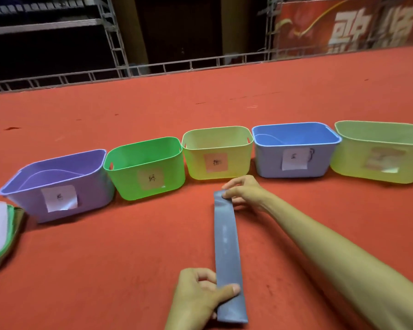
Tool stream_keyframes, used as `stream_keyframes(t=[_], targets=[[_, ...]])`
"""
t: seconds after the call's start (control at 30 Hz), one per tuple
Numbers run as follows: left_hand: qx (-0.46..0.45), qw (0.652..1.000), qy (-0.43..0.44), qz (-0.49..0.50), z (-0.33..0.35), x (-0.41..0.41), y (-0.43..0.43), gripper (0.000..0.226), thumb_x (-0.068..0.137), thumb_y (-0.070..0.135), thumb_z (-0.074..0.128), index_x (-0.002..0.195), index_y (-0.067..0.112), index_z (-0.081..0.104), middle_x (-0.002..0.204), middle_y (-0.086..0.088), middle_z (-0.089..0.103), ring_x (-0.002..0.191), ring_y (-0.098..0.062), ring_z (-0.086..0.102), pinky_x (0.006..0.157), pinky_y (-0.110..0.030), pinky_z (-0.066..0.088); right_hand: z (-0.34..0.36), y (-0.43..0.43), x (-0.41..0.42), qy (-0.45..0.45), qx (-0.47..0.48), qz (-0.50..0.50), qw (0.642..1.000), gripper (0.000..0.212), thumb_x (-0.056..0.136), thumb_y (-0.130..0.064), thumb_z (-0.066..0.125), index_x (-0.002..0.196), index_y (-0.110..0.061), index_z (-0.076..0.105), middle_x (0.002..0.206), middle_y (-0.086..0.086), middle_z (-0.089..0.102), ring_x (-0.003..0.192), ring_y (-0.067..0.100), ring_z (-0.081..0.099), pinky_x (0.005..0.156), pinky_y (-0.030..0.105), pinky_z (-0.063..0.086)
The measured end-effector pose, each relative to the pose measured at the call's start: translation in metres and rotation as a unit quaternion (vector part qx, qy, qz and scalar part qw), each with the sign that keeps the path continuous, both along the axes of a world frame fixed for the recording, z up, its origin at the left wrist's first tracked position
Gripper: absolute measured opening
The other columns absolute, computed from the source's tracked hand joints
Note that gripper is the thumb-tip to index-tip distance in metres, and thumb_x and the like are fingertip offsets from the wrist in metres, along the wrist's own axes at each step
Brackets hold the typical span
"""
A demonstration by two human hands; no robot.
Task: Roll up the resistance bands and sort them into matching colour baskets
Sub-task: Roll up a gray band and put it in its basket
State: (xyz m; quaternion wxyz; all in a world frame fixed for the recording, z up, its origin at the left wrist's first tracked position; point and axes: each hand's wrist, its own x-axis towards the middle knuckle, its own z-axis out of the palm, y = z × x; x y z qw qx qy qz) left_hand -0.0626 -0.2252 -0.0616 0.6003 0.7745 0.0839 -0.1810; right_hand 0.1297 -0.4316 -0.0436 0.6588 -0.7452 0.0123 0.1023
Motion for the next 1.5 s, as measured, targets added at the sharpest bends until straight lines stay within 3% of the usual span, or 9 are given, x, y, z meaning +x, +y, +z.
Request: stream_keyframes(t=[0.1,0.2,0.3,0.5,0.6,0.87,1.2,1.3,1.5], targets=[[0.157,0.986,-0.047,-0.009,-0.003,0.000,0.004,0.046,0.056,0.041,0.100,0.065,0.012,0.065,0.051,0.001,0.065,0.043,-0.007,0.058,0.047,-0.022,0.047,-0.024,0.002,0.011,-0.036,-0.058,-0.012,0.998,0.018,0.081,0.004,0.080,0.090,-0.010,0.072,0.073,0.007,0.070,0.074,0.023,0.066,0.062,0.030,0.058],[0.374,0.922,-0.088,-0.043,0.001,0.004,0.013,0.071,0.052,0.089,0.072,0.072,0.021,0.063,0.071,0.003,0.070,0.075,-0.014,0.070,0.074,-0.033,0.057,-0.036,0.007,0.016,-0.080,-0.066,-0.017,0.994,0.017,0.081,0.006,0.080,0.085,-0.007,0.070,0.063,0.005,0.066,0.060,0.014,0.062,0.056,0.026,0.055],[0.475,0.870,-0.117,-0.051,0.011,0.031,0.018,0.072,0.074,0.093,0.050,0.078,0.022,0.059,0.086,0.002,0.068,0.097,-0.026,0.067,0.078,-0.036,0.052,-0.046,0.007,0.019,-0.144,-0.065,-0.032,0.987,0.016,0.080,0.002,0.084,0.082,-0.010,0.073,0.068,0.007,0.068,0.061,0.010,0.063,0.058,0.028,0.055],[0.349,0.906,-0.240,-0.021,-0.014,0.137,0.003,0.023,0.098,0.049,0.062,0.101,0.027,0.068,0.087,0.014,0.068,0.092,-0.019,0.067,0.070,-0.033,0.043,-0.055,0.006,0.016,-0.165,-0.005,-0.027,0.986,0.016,0.085,0.005,0.079,0.086,-0.011,0.073,0.079,0.007,0.072,0.073,0.015,0.063,0.056,0.028,0.052],[0.304,0.909,-0.286,-0.021,-0.025,0.173,-0.009,0.027,0.101,0.041,0.059,0.122,0.028,0.068,0.107,0.011,0.070,0.093,-0.013,0.063,0.076,-0.028,0.038,-0.057,0.003,0.019,-0.163,0.009,-0.021,0.986,0.012,0.086,0.005,0.077,0.093,-0.004,0.074,0.082,0.011,0.073,0.074,0.014,0.066,0.060,0.027,0.055],[0.273,0.916,-0.294,0.015,-0.039,0.200,-0.017,0.011,0.091,0.044,0.070,0.082,0.038,0.073,0.066,0.020,0.063,0.073,-0.013,0.062,0.065,-0.029,0.038,-0.064,-0.001,0.024,-0.218,-0.092,-0.055,0.970,0.015,0.082,-0.004,0.081,0.085,-0.018,0.077,0.082,-0.001,0.077,0.074,0.010,0.069,0.069,0.030,0.057],[0.257,0.913,-0.317,0.002,-0.040,0.201,-0.017,0.027,0.088,0.044,0.074,0.115,0.047,0.073,0.094,0.023,0.071,0.077,0.002,0.058,0.071,-0.027,0.040,-0.060,0.004,0.015,-0.302,-0.267,-0.062,0.913,0.011,0.078,-0.010,0.083,0.082,-0.019,0.083,0.069,-0.020,0.065,0.077,-0.005,0.063,0.070,0.015,0.051],[0.267,0.908,-0.324,-0.006,-0.040,0.200,-0.018,0.018,0.096,0.050,0.064,0.108,0.046,0.076,0.103,0.020,0.070,0.084,-0.004,0.057,0.074,-0.030,0.039,-0.065,0.004,0.018,-0.305,-0.275,-0.067,0.909,0.012,0.076,-0.018,0.085,0.080,-0.029,0.082,0.079,-0.013,0.072,0.087,0.010,0.063,0.078,0.029,0.053],[0.260,0.914,-0.312,0.023,-0.043,0.203,-0.019,0.013,0.086,0.055,0.074,0.091,0.043,0.080,0.095,0.020,0.072,0.089,-0.004,0.067,0.071,-0.029,0.045,-0.063,0.002,0.018,-0.269,-0.263,-0.045,0.925,0.002,0.080,-0.027,0.082,0.078,-0.027,0.083,0.077,-0.009,0.074,0.075,0.003,0.063,0.070,0.021,0.047]])
